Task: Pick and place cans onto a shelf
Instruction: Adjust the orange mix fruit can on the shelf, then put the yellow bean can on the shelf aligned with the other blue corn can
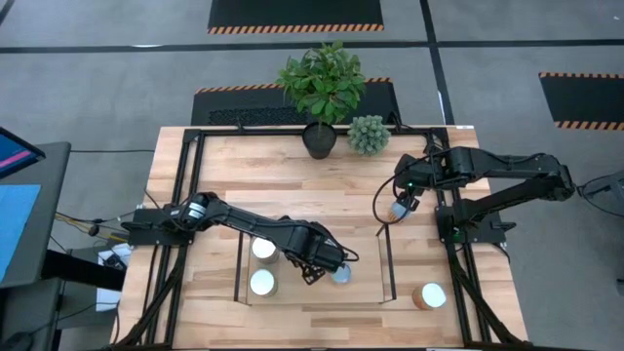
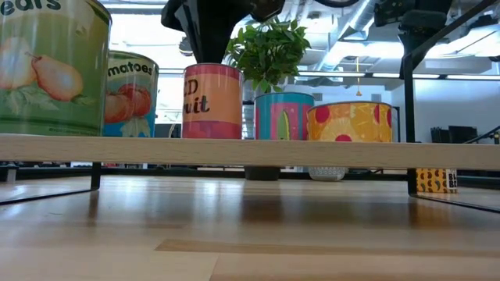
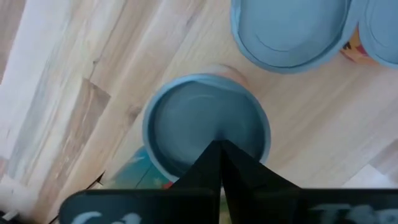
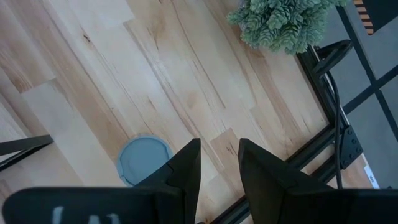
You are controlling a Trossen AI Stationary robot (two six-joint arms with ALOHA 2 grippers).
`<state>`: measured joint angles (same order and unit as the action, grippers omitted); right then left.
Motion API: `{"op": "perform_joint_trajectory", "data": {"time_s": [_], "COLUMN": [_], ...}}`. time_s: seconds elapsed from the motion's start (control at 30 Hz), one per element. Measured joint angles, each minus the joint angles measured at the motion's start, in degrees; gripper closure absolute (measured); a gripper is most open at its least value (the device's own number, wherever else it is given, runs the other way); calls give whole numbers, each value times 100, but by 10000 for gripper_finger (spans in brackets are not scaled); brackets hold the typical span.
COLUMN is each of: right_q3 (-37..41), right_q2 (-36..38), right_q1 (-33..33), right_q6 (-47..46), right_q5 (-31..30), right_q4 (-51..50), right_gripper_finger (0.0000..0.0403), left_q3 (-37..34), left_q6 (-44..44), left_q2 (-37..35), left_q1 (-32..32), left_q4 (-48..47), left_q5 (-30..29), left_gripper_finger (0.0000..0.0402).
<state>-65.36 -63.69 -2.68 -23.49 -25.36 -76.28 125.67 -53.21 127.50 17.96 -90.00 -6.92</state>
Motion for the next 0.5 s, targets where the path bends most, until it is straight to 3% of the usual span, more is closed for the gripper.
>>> {"op": "perform_joint_trajectory", "data": {"time_s": [0.37, 0.5], "right_q3": [0, 0], "right_q2": [0, -1], "right_q1": [1, 0], "right_q6": [1, 0], "right_q5": [0, 0], "right_q4": [1, 0], "right_gripper_finger": [272, 272], "left_q3": [132, 494], "left_q6": [-100, -104], "left_q2": [2, 2], "left_q1": [47, 80], "left_q4": [-2, -3], "left_q5": [108, -154], "left_gripper_finger": [401, 401]}}
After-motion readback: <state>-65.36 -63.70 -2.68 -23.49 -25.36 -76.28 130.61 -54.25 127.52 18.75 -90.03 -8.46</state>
